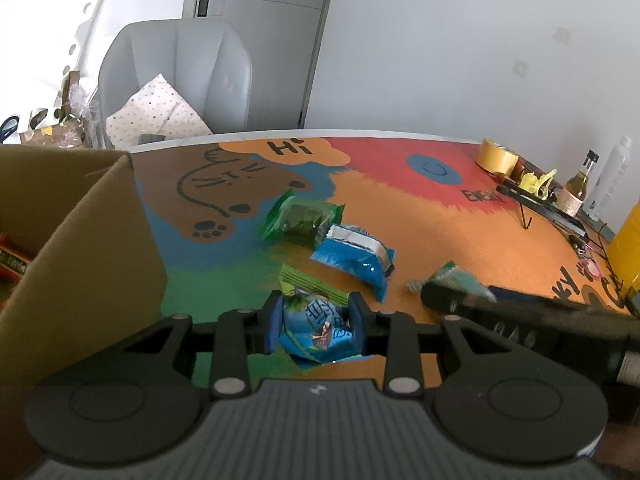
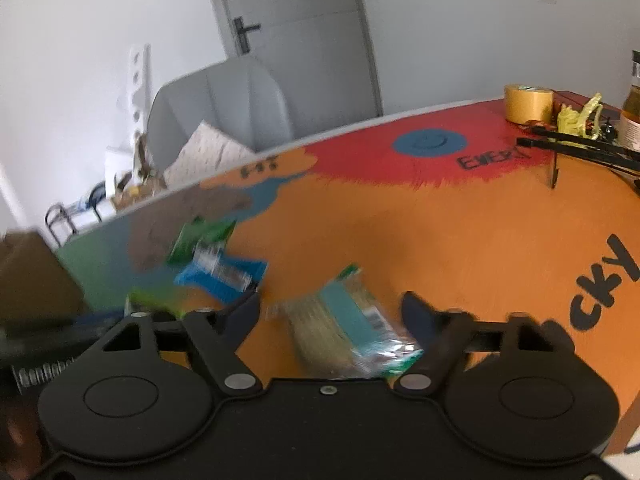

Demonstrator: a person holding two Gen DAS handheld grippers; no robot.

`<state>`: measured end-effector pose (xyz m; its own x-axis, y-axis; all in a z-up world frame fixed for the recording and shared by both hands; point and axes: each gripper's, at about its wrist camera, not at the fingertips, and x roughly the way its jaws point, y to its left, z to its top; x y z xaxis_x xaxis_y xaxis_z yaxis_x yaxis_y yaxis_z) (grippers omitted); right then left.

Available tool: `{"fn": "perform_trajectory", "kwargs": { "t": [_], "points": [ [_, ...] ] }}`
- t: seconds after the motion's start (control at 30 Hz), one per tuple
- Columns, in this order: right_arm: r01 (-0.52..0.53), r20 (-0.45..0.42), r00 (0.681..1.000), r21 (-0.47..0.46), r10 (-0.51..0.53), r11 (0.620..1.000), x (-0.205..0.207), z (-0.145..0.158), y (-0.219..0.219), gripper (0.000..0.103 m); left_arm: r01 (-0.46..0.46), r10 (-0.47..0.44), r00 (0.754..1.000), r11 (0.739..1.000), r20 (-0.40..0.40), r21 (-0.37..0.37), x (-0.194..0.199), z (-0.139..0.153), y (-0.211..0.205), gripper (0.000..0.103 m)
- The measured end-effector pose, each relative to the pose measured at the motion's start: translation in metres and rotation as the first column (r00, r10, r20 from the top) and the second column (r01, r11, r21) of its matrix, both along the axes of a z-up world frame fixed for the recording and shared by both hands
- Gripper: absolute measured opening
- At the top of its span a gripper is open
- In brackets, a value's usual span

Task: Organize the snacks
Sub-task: 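Grasp the blue-white packet with left tool while right grasps the clear green-trimmed packet, then carry both packets over the box and open both tools to drop them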

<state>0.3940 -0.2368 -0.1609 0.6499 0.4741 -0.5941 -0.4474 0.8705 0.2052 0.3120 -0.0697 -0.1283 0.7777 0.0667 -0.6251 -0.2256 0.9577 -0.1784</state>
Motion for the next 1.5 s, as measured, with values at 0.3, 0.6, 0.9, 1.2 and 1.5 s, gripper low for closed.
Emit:
{"fn": "perform_trajectory", "kwargs": {
  "t": [0.3,0.6,0.9,1.2,1.5],
  "points": [
    [0.016,0.013,1.0,0.003,-0.016,1.0,-0.03,0.003,-0.007,0.045,0.013,-0.013,1.0,1.0,0.006,0.003,-0.021,0.006,-0.002,0.033],
    [0.064,0.005,0.998,0.077,-0.065,0.995,-0.062,0.008,-0.014,0.045,0.044,-0.044,0.999,0.999,0.031,-0.002,-0.045,0.02,-0.005,0.033],
    [0.072,0.054,0.996,0.083,-0.076,0.994,-0.094,0.024,-0.009,0.045,0.051,-0.051,0.997,0.999,0.064,-0.005,-0.071,0.037,0.001,0.033],
    [0.038,0.079,0.996,0.118,-0.047,0.992,-0.112,0.046,0.0,0.045,0.045,-0.045,0.992,0.999,0.114,-0.004,-0.096,0.057,0.01,0.033],
    [-0.003,0.121,0.993,0.146,-0.015,0.989,-0.129,0.07,0.016,0.045,0.031,-0.033,0.986,0.999,0.161,0.011,-0.118,0.081,0.033,0.033]
  ]
}}
